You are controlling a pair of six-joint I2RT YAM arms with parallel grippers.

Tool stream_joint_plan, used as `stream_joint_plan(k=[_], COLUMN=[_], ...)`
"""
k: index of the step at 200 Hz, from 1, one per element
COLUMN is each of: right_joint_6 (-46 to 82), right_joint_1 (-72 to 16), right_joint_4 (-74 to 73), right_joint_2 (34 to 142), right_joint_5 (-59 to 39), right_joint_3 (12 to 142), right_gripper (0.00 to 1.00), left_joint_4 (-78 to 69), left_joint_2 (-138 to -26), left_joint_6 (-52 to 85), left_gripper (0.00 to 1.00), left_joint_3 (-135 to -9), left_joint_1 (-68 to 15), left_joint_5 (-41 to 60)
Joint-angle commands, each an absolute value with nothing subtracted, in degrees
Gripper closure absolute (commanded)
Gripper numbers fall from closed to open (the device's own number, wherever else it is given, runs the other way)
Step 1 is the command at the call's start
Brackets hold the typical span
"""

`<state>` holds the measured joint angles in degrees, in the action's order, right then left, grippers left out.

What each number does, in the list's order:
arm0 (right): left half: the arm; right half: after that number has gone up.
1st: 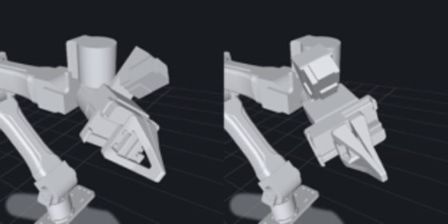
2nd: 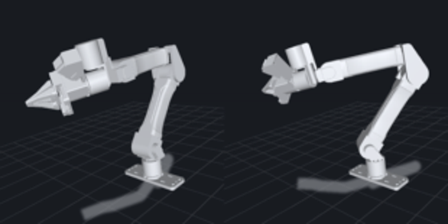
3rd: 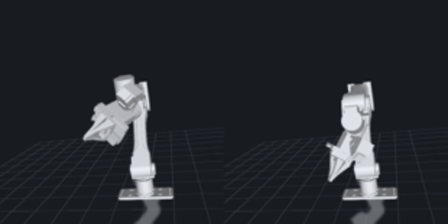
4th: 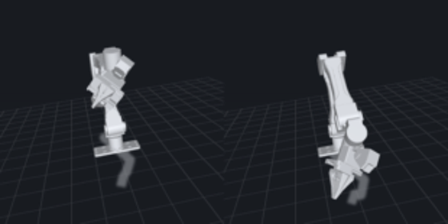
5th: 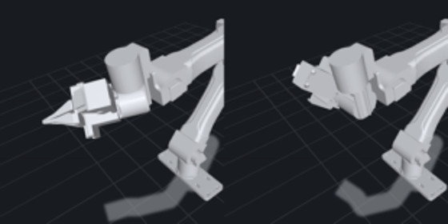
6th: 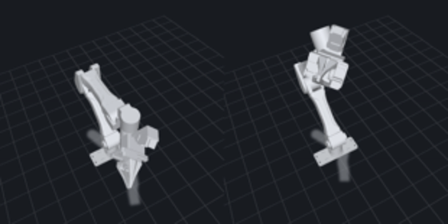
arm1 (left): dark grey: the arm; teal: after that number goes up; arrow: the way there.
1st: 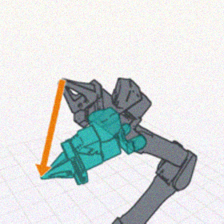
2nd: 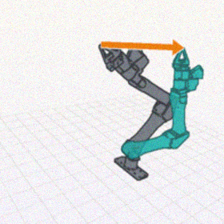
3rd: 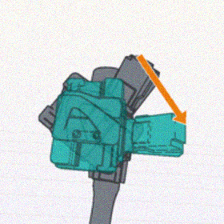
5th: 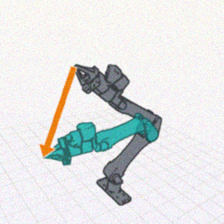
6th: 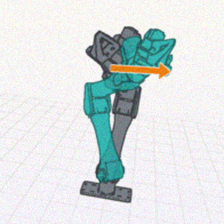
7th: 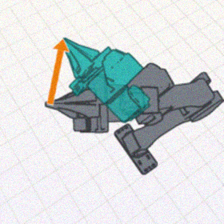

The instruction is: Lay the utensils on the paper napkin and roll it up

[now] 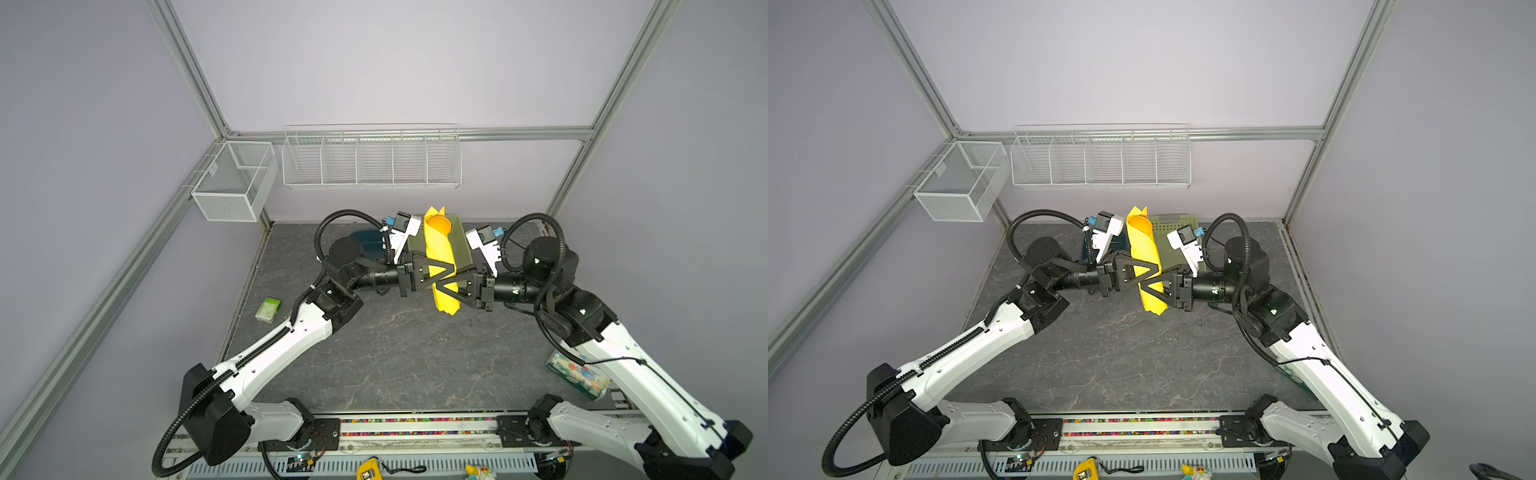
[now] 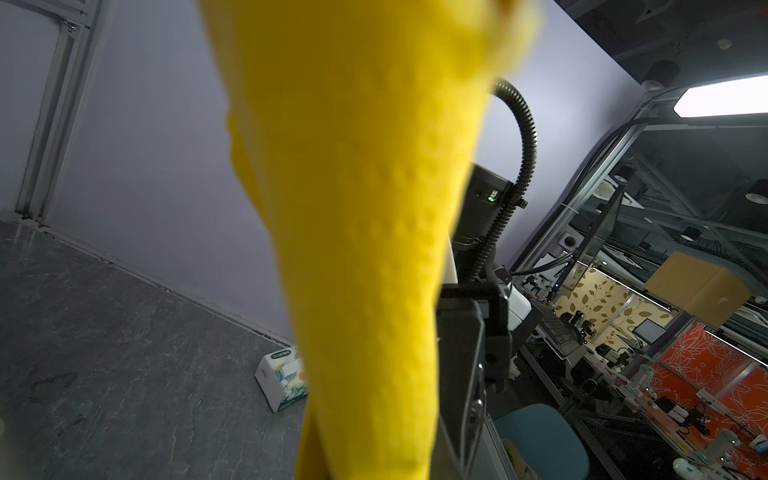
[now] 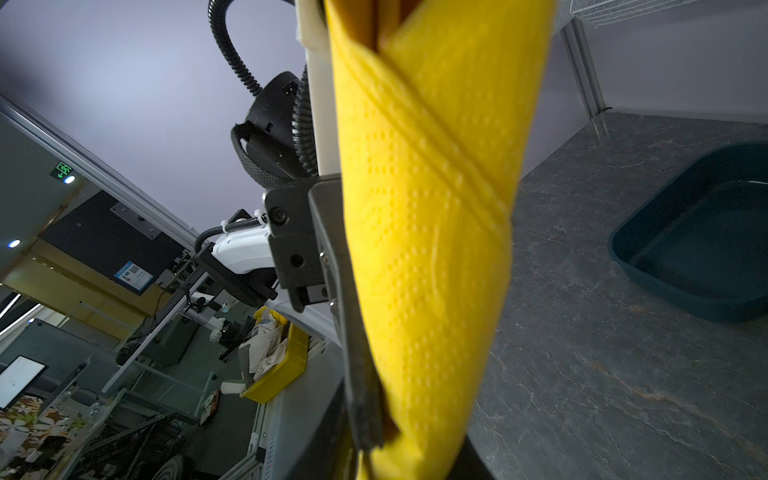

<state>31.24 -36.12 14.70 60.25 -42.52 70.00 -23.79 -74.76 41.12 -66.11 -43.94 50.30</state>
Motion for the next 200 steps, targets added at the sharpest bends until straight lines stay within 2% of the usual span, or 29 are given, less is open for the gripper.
stream_joint_plan(k=[1,88,161,200], right_joint_6=[31.5,33.3,32.5,30.8], right_joint_1=[-37.2,-37.2,-37.2,-37.0], right_joint_4=[13.3,8.6,9.3,12.6], right_joint_2=[58.9,58.5,58.3,56.7], right_joint_5=[-44.7,-47.7,-46.3,-41.9], right_joint_3=[68.8,67.7,67.9,68.4], right_gripper=[0.71,0.71,0.84,0.87], left_joint_4=[-25.9,-29.1,-29.6,-26.9], left_joint_2=[-74.6,-74.8,-73.7,-70.8], left_joint_6=[40.2,42.2,43.0,41.5], left_gripper=[1.0,1.0,1.0,0.72], left_joint_3=[-66.9,-66.4,-66.6,-66.7], left_joint_1=[-44.0,-44.0,-44.0,-43.6], left_joint_5=[47.8,48.9,48.3,46.1])
